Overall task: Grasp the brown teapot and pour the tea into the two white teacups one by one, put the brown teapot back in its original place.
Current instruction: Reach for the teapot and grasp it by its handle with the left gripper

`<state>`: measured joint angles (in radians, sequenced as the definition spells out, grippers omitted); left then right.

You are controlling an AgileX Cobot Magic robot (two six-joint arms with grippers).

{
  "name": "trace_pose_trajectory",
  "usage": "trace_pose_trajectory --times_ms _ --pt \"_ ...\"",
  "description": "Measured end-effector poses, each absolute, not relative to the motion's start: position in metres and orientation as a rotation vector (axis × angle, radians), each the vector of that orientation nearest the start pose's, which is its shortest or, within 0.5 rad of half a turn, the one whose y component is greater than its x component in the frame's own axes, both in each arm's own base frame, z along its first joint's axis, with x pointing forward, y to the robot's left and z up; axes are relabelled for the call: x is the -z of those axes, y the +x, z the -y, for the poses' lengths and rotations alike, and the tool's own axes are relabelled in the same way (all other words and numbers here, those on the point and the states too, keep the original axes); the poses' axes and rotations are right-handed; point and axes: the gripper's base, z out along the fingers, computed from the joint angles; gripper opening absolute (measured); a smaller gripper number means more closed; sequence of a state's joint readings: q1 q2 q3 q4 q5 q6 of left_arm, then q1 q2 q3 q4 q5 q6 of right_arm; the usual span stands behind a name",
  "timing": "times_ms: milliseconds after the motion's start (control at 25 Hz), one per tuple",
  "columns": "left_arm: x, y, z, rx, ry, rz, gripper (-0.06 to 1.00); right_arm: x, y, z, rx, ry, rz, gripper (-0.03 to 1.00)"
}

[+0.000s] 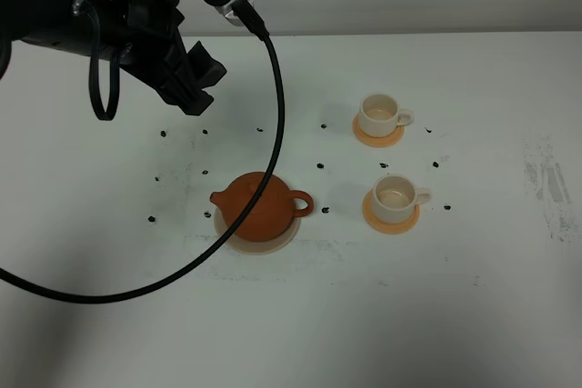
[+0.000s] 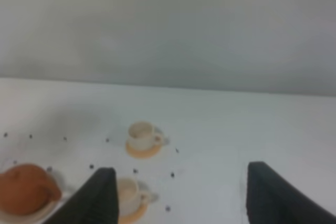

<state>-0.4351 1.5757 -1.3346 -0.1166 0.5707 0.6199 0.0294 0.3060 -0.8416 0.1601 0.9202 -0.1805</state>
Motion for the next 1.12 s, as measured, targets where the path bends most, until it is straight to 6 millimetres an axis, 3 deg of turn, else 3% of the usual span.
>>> trace_pose_trajectory --times_ms 240,440,800,1120 --pt "-0.323 0.324 0.163 0.060 1.085 -2.034 0.66 -0.352 -0.009 -0.011 -0.108 -0.152 -1.885 0.54" --pt "-0.299 0.327 0.183 0.092 1.172 -2.057 0.65 -0.332 -0.027 -0.010 -0.115 -0.135 -1.852 0.54" --pt "-0.250 0.342 0.196 0.093 1.275 -2.148 0.65 -0.292 -0.013 -0.001 0.013 -0.117 -1.980 0.54" --pt "-0.255 0.346 0.203 0.103 1.385 -2.175 0.65 -0.285 -0.012 -0.001 0.011 -0.121 -2.032 0.54"
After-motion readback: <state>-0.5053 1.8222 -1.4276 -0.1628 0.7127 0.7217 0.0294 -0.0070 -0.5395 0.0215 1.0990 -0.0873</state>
